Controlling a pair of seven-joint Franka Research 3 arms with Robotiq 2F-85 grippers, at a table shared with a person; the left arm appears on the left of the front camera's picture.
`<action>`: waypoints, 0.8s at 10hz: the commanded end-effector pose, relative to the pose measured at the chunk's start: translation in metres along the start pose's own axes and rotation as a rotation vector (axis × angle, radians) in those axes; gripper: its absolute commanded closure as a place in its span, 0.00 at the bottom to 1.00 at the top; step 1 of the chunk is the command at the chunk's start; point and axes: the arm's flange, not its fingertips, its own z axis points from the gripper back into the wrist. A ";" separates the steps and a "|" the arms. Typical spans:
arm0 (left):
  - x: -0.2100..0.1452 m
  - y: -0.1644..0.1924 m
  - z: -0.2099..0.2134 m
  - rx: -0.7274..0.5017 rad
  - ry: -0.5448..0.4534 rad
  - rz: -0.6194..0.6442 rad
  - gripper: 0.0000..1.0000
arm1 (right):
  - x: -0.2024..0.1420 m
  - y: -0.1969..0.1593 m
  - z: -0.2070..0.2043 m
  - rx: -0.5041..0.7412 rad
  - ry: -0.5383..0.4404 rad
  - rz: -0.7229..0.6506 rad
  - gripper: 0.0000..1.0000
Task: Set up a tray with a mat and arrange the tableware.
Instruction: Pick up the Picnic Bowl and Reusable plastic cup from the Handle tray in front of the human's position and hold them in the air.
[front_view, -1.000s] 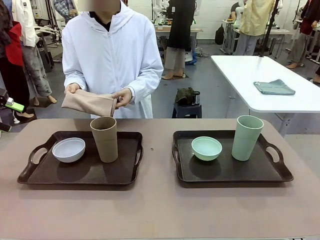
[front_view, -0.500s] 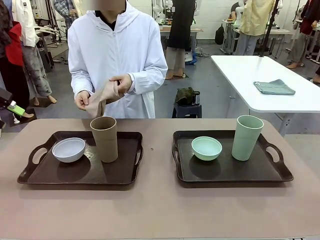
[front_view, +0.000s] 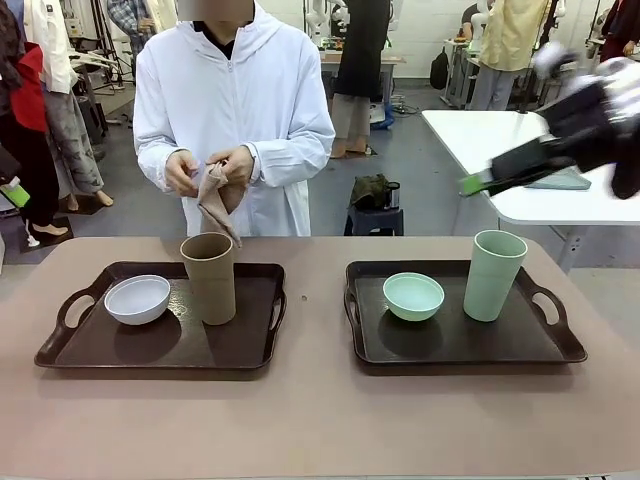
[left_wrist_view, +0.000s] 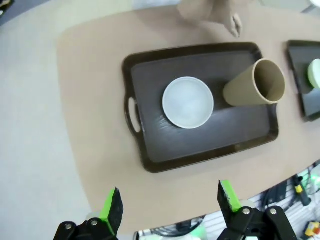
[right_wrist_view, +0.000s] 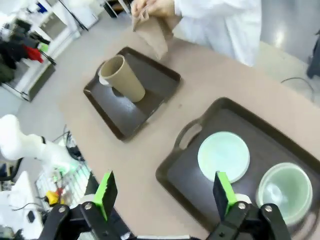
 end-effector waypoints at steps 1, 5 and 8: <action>-0.004 -0.017 -0.005 0.071 -0.002 -0.028 0.00 | 0.027 -0.023 -0.058 -0.012 0.064 -0.099 0.00; -0.002 -0.026 -0.027 0.041 0.062 -0.034 0.00 | 0.019 -0.018 -0.138 0.172 0.144 0.108 0.00; 0.001 -0.026 -0.015 0.047 0.042 -0.078 0.00 | 0.022 -0.014 -0.134 0.066 0.151 0.019 0.00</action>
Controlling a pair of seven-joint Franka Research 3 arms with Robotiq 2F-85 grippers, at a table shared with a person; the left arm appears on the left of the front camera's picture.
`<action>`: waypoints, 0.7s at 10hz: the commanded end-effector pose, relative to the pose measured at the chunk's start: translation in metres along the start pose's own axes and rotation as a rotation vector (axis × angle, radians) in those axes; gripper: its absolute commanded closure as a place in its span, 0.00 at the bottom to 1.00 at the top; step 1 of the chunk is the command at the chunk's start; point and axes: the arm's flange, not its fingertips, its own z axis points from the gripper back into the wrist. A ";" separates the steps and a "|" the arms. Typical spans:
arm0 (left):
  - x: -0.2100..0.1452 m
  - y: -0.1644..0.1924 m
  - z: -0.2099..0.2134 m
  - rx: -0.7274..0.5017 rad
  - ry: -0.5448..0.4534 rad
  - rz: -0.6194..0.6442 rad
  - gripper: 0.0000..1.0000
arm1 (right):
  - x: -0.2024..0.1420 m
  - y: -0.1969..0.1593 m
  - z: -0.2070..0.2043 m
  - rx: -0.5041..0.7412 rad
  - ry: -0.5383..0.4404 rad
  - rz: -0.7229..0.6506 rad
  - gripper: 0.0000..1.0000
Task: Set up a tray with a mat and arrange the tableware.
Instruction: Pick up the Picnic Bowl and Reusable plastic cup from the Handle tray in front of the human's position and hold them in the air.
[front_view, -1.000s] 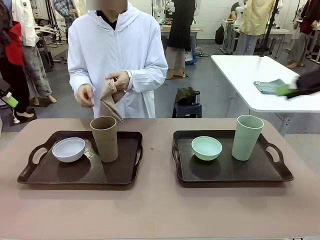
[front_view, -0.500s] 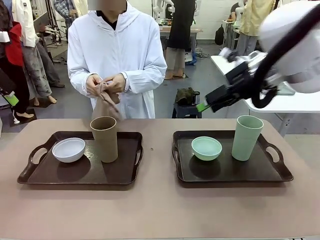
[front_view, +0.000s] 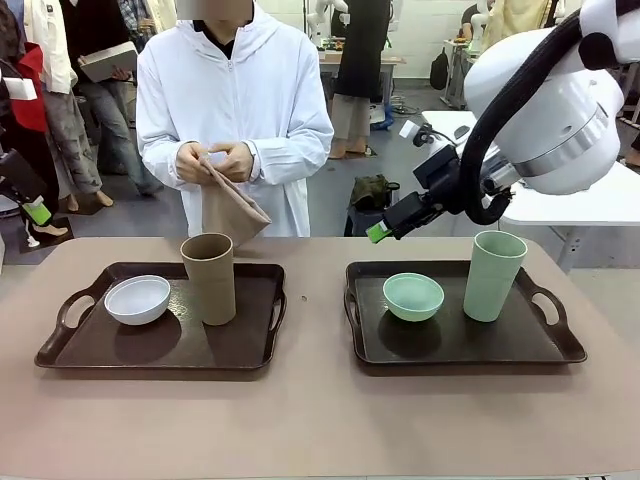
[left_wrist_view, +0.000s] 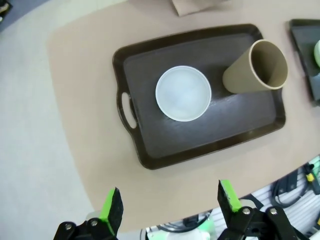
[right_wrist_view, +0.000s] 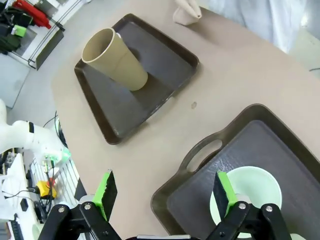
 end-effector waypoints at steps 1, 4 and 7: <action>0.000 0.002 0.004 0.013 -0.006 -0.002 0.00 | -0.001 0.004 0.002 -0.016 -0.002 -0.026 0.00; 0.024 -0.003 -0.036 -0.008 -0.012 0.101 0.00 | -0.010 0.006 -0.002 -0.015 -0.178 0.424 0.00; 0.032 -0.009 -0.067 0.020 -0.012 0.150 0.00 | 0.007 0.012 -0.079 0.040 -0.115 0.710 0.00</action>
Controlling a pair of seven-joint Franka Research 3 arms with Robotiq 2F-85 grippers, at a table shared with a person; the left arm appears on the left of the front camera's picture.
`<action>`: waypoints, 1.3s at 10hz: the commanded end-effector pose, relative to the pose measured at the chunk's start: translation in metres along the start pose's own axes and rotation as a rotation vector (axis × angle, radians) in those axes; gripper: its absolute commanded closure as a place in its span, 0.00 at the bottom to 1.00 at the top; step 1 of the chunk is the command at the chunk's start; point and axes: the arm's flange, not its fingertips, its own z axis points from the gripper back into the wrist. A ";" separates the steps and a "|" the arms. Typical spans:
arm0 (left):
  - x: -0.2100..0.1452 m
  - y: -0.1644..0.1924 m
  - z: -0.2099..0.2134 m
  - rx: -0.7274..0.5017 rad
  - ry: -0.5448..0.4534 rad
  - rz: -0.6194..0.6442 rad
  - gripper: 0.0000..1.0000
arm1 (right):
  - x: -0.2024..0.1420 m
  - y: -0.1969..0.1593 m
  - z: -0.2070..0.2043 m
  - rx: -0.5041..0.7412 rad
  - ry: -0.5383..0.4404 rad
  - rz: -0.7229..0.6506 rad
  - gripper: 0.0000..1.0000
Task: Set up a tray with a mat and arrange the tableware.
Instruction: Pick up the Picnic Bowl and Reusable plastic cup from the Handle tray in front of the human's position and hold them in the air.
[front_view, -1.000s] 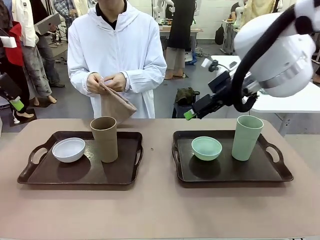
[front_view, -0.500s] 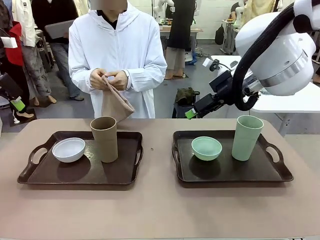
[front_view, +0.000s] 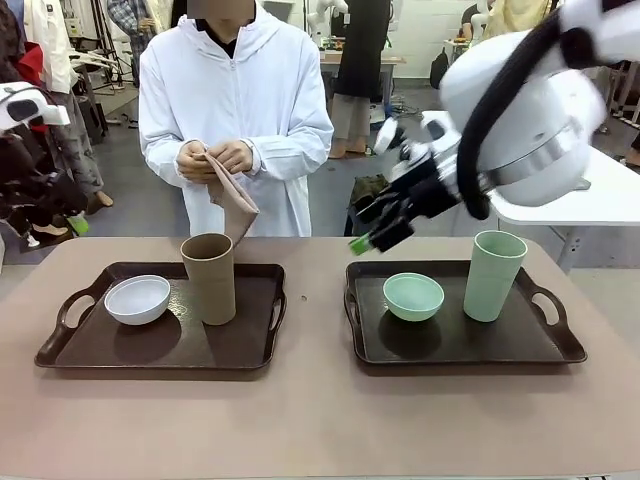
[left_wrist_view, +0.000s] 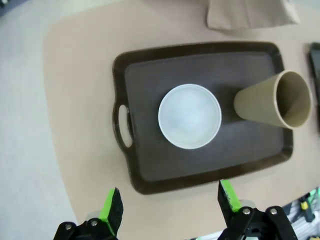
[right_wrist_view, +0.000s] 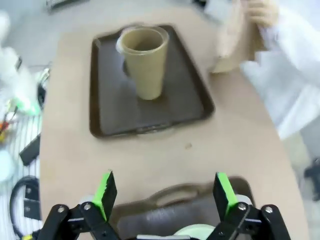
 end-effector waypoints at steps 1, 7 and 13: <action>-0.001 -0.008 -0.011 0.007 -0.035 0.029 0.00 | -0.010 -0.018 -0.065 0.051 -0.057 0.105 0.00; -0.004 -0.015 -0.063 -0.061 -0.039 -0.032 0.00 | 0.033 -0.049 -0.196 0.192 -0.055 0.215 0.00; -0.005 -0.016 -0.074 -0.048 -0.001 -0.013 0.00 | 0.036 -0.046 -0.206 0.219 -0.079 0.226 0.00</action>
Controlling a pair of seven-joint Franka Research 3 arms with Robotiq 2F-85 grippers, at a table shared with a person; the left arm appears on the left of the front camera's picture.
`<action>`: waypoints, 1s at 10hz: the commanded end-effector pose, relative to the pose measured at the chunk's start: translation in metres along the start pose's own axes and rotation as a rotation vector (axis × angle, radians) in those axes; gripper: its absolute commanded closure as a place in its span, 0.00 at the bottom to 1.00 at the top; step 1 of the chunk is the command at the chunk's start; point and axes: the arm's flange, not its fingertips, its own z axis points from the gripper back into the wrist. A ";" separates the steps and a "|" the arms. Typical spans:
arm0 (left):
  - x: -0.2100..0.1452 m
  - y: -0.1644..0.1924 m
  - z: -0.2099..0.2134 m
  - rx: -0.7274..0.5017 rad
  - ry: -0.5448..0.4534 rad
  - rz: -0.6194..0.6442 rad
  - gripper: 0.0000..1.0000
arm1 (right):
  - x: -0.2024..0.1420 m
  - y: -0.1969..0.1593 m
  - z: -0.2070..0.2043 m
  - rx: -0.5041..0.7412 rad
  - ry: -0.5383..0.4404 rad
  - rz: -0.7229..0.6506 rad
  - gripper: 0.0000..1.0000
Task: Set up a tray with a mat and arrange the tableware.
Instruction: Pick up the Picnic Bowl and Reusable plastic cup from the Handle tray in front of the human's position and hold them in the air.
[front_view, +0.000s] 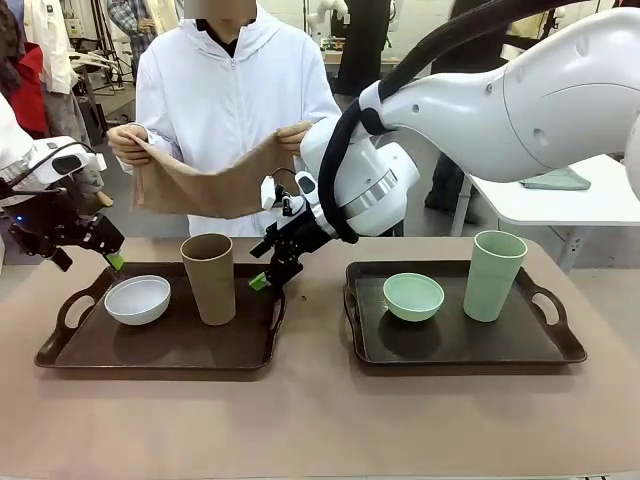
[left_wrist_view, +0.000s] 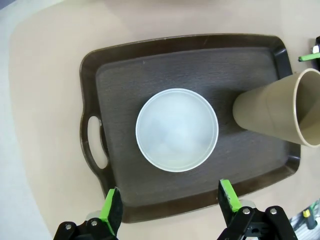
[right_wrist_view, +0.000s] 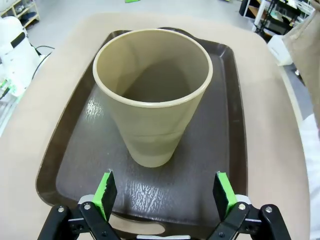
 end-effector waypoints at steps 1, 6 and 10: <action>-0.001 -0.002 0.000 0.002 0.000 0.004 0.00 | -0.002 0.004 0.003 -0.005 0.002 0.008 0.00; 0.018 0.004 -0.027 0.071 0.043 0.014 0.00 | 0.002 0.008 -0.032 0.109 -0.233 0.103 0.00; 0.022 0.017 -0.051 0.080 0.041 -0.044 0.00 | -0.002 -0.005 -0.056 0.059 -0.295 0.113 0.00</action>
